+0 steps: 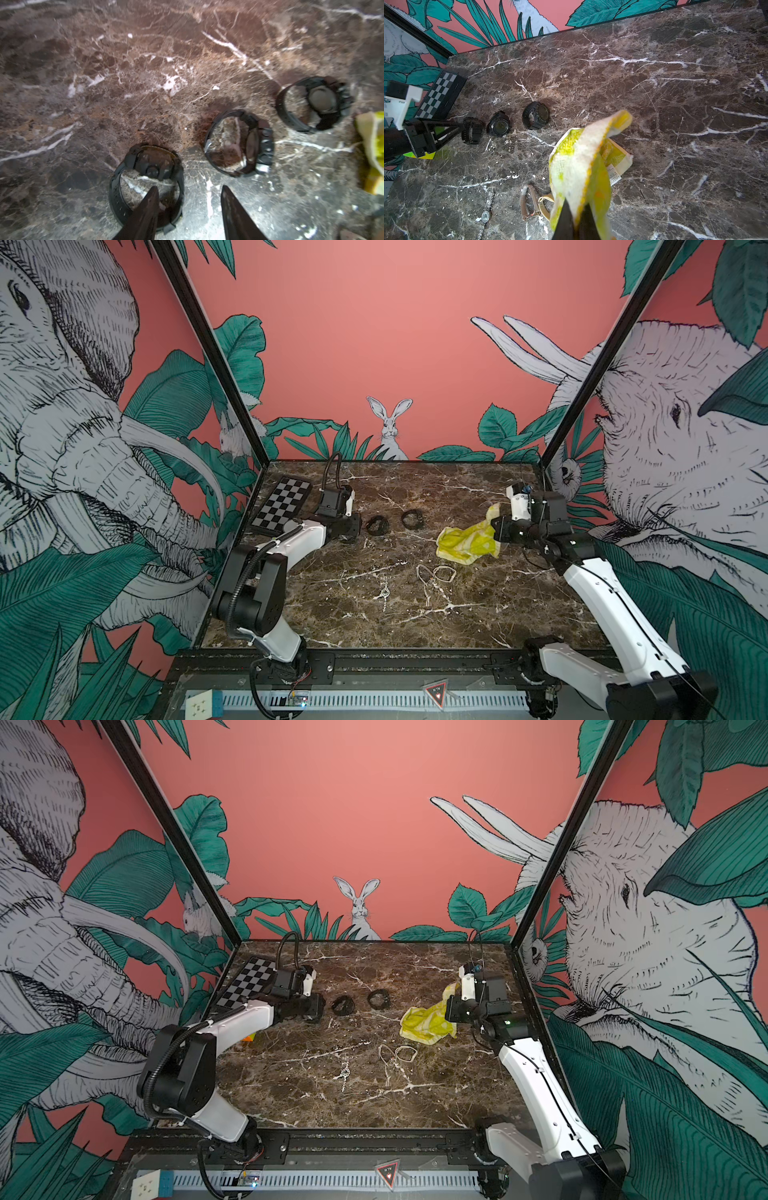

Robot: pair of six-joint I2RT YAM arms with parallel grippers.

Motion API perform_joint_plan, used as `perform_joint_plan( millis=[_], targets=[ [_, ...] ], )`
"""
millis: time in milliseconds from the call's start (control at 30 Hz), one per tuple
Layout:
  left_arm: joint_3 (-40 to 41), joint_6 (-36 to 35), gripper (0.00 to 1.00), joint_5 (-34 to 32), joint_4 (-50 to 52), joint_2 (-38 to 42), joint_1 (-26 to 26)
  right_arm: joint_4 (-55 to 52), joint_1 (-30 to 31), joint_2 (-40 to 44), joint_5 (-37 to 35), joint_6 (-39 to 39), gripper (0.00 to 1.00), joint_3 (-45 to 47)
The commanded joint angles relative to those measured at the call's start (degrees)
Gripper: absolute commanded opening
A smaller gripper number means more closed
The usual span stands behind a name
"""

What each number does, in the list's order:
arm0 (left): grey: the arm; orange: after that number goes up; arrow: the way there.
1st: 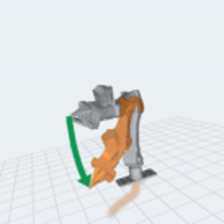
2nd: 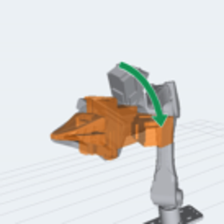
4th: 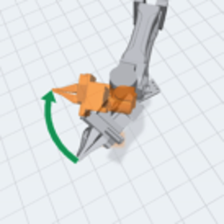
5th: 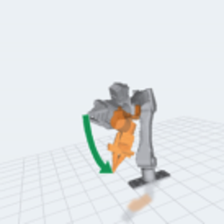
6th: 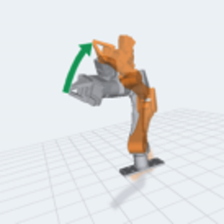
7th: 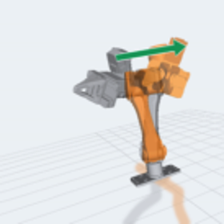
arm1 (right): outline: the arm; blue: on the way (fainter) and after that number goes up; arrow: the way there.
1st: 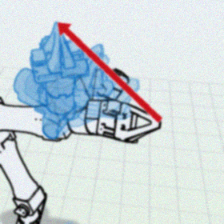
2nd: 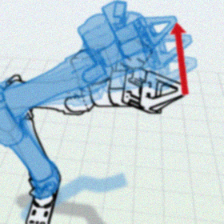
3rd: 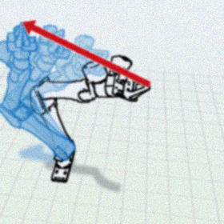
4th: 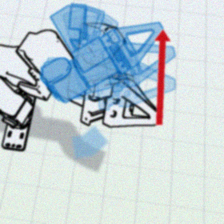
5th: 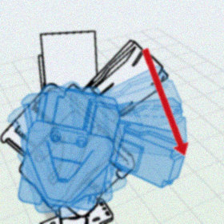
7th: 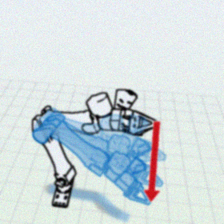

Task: Wipe the watch dial
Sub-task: Place the watch at the center of the board, then pick up the watch at the center of the board.

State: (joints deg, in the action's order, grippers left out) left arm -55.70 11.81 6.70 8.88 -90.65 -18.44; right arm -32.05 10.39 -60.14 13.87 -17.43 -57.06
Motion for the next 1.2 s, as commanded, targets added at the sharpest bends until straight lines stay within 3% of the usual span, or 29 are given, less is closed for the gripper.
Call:
perform_joint_plan(
  millis=[0,167,433,700,1167],
  targets=[
    [1.7,0.0,0.5,3.5,0.4,4.3,0.2,0.3,-0.2,0.9,0.6,-0.5,0.0,-2.2],
    [4.9,-1.3,0.5,5.8,-0.7,9.1,-3.4,-0.5,-0.2,1.5,0.9,-0.8,0.0,-2.0],
    [8.5,-13.5,0.49,9.7,0.5,13.6,-16.9,-4.3,-0.3,4.8,0.6,-1.6,0.0,-0.7],
    [8.4,-23.7,0.49,12.2,0.7,12.8,-28.8,-11.9,-0.2,9.1,-5.8,-4.4,0.0,-0.5],
    [8.0,-34.2,0.5,16.3,-1.4,6.3,-32.9,-16.8,-0.4,13.9,-6.7,-5.9,0.0,-0.5]
  ],
)
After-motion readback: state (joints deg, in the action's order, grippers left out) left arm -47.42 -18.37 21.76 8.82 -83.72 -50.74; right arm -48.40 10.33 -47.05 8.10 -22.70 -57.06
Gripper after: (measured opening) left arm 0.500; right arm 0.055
